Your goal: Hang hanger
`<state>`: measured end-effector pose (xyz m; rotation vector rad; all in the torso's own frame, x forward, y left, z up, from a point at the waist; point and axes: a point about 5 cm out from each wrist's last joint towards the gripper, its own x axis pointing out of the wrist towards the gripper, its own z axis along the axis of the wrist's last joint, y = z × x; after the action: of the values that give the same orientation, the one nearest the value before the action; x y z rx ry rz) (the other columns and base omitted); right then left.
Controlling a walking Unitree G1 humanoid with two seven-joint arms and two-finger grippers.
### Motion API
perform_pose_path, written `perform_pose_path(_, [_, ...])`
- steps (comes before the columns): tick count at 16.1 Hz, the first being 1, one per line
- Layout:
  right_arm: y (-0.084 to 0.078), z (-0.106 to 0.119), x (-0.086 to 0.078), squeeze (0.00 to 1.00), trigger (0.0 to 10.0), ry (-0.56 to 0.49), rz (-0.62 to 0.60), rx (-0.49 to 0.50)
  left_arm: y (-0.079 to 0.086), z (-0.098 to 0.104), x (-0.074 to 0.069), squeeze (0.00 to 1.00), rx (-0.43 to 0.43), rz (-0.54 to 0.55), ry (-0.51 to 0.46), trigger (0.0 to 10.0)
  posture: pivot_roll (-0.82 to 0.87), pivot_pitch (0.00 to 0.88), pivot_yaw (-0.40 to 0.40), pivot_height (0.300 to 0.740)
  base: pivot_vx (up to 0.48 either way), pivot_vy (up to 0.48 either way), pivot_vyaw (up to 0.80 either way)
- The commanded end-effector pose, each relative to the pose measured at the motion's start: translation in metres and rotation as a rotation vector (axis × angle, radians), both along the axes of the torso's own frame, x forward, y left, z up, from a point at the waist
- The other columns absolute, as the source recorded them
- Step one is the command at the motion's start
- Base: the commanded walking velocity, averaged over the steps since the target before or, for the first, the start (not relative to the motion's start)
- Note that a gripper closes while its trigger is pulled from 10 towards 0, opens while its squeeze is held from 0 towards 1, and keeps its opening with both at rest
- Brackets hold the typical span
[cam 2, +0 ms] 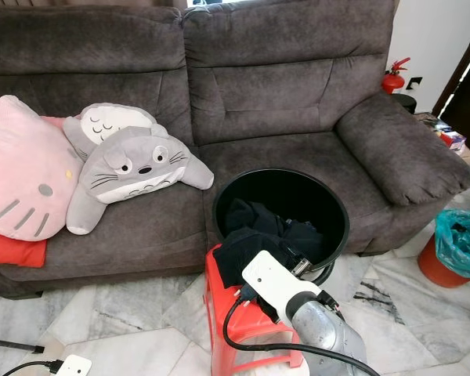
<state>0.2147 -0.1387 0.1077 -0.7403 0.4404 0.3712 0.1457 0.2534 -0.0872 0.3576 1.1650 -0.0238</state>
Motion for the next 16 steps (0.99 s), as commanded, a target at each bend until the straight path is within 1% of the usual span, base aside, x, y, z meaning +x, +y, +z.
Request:
perform_pose_path(1, [-0.007,0.001,0.001,0.00,10.0,-0.015,-0.041,-0.013,0.001,0.000,-0.002,0.00,0.003,-0.001,0.010,10.0,-0.25,0.000,0.022,0.740,0.000,0.000,0.00])
perform_pose_path(3, [-0.007,0.003,0.004,0.00,10.0,-0.034,-0.048,-0.011,0.001,-0.001,-0.002,0.00,0.003,-0.001,0.010,10.0,-0.25,0.000,0.022,0.740,0.000,0.000,0.00])
perform_pose_path(5, [-0.007,0.002,0.003,0.00,10.0,-0.026,-0.047,-0.011,0.001,-0.001,-0.002,0.00,0.003,0.001,0.010,10.0,-0.25,0.000,0.022,0.740,0.000,0.000,0.00])
perform_pose_path(9, [-0.019,-0.008,-0.001,0.00,10.0,0.017,-0.108,-0.071,0.001,-0.001,-0.003,0.00,0.003,-0.001,0.012,10.0,-0.25,0.000,0.022,0.740,0.000,0.000,0.00])
perform_pose_path(12, [-0.019,-0.008,-0.001,0.00,10.0,0.019,-0.115,-0.068,0.001,-0.001,-0.003,0.00,0.003,0.000,0.010,10.0,-0.25,0.000,0.023,0.740,0.000,0.000,0.00])
perform_pose_path(13, [-0.019,-0.007,0.000,0.00,10.0,0.004,-0.118,-0.067,0.001,-0.001,-0.003,0.00,0.004,-0.002,0.011,10.0,-0.25,0.000,0.024,0.740,0.000,0.000,0.00])
perform_pose_path(16, [-0.015,-0.006,0.002,0.00,10.0,-0.014,-0.098,-0.051,0.001,-0.001,-0.003,0.00,0.004,-0.001,0.011,10.0,-0.25,0.000,0.021,0.740,0.000,0.000,0.00])
